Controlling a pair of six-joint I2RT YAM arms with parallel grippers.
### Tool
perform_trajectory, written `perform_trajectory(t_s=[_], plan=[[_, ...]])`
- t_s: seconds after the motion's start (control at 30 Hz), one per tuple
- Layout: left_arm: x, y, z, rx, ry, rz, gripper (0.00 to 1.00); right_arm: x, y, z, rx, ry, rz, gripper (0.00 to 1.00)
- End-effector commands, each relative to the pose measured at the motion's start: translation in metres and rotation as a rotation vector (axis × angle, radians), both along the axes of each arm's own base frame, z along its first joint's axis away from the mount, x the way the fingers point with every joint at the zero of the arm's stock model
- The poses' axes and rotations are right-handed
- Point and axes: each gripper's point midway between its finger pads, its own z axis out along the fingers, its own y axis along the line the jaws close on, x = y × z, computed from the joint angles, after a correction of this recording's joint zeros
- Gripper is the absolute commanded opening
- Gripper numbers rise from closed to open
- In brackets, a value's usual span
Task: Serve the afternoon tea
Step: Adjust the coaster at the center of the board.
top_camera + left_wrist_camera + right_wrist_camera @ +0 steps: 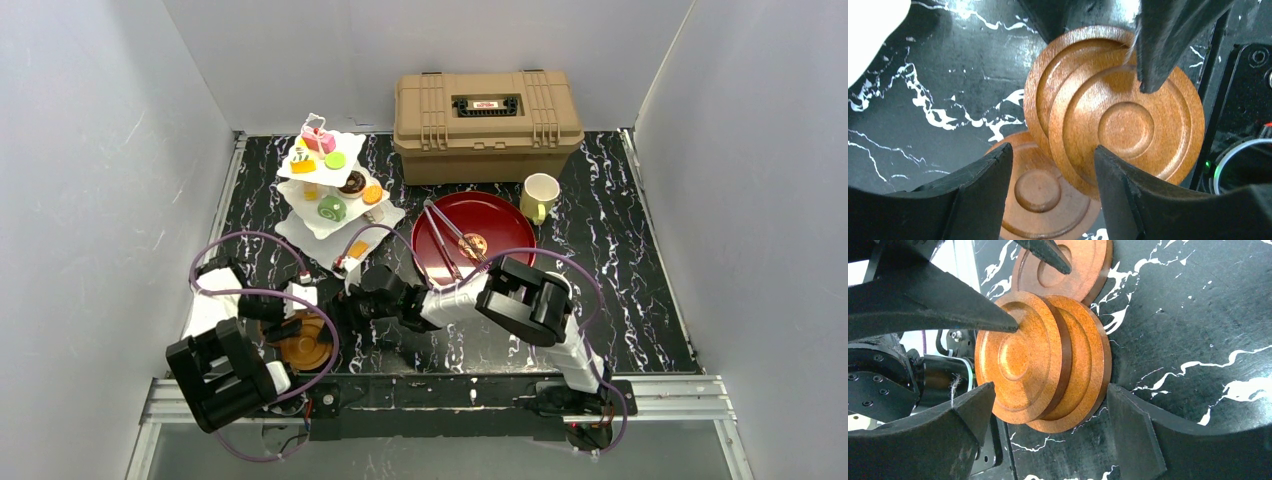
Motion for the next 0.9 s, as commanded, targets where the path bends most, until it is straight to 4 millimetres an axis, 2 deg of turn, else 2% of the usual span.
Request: perform_trajectory(t_s=[0.0,0.13,0.27,0.33,0.43,0.5,0.57,0.67,0.87], plan=[[0.008,-0.013,-0.001,-0.05,-0.041,0.0,0.59,-0.008,0.002,-0.006,-0.002,0.052,0.026,0.88],[0.01,-0.009,-0.007,-0.028,-0.04,-0.003,0.59,-0.009,0.002,-0.004,0.007,0.061,0.032,0.85],[0.01,-0.005,-0.013,0.003,-0.043,-0.009,0.58,0.009,-0.008,-0.002,-0.01,0.041,-0.038,0.9],[0.026,-0.005,0.004,-0.03,-0.062,0.064,0.58,0.019,-0.016,0.001,-0.014,0.019,-0.071,0.91],[0.045,0.001,0.03,-0.053,-0.061,0.125,0.58,0.026,-0.016,0.003,-0.031,-0.021,-0.079,0.87],[0.057,0.006,0.05,-0.069,-0.068,0.171,0.58,0.025,-0.013,0.002,-0.059,-0.056,-0.076,0.86],[0.064,0.013,0.067,-0.076,-0.063,0.203,0.58,0.021,-0.012,0.003,-0.095,-0.128,-0.079,0.89],[0.065,0.026,0.076,-0.058,-0.048,0.216,0.58,0.013,-0.008,0.005,-0.149,-0.243,-0.077,0.96],[0.059,0.032,0.081,-0.033,-0.066,0.242,0.58,0.018,-0.008,-0.009,-0.296,-0.402,-0.131,0.94]])
